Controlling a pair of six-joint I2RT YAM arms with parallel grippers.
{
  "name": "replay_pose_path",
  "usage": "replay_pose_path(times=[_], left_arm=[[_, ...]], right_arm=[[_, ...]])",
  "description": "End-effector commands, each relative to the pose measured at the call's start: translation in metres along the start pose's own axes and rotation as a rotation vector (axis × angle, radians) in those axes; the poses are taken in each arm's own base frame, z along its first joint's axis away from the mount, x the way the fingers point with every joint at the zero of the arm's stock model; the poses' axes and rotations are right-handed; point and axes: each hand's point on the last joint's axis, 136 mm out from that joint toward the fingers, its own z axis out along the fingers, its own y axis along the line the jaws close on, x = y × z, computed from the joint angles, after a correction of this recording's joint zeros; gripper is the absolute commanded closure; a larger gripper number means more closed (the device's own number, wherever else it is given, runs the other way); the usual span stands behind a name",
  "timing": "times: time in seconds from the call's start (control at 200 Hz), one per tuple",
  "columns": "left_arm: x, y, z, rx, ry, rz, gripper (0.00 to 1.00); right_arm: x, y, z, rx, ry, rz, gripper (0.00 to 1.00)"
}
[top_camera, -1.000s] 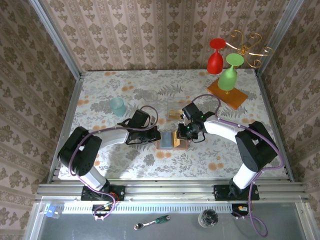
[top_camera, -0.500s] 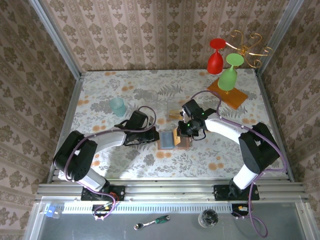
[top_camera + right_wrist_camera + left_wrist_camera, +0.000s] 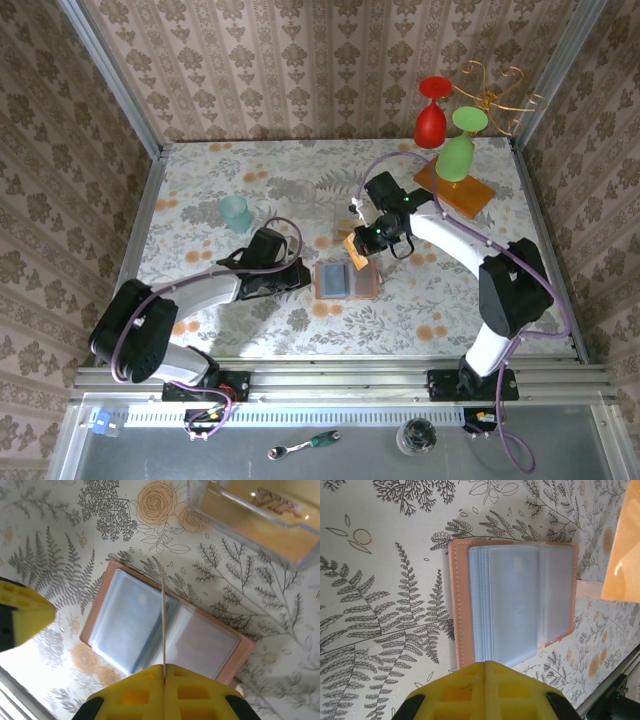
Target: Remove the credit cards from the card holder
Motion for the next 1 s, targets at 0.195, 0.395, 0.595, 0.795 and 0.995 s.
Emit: replay_pose_path(times=[0.195,0.395,0.595,0.795,0.995], left_arm=[[0.003,0.005,-0.017,-0.028,-0.058,-0.047,0.99],[0.006,0.005,-0.027,-0.041,-0.1,-0.07,0.98],[0.007,0.005,-0.03,-0.065,-0.124,-0.087,0.98],[0.004,-0.002,-0.031,-0.076,-0.14,-0.091,0.98],[-0.001,-0.005,-0.035,-0.1,-0.144,-0.084,0.98]], right_arm=[[-0.017,-0.029,-0.015,0.125,0.083,-0.474,0.97],[-0.043,-0.035,-0.025,0.172,0.067,-0.653,0.99],[-0.071,-0.042,-0.027,0.177,0.057,-0.703,0.99],[-0.083,-0.05,-0.014,0.15,0.086,-0.749,0.99],[-0.093,-0.06,0.0,0.13,0.091,-0.743,0.98]])
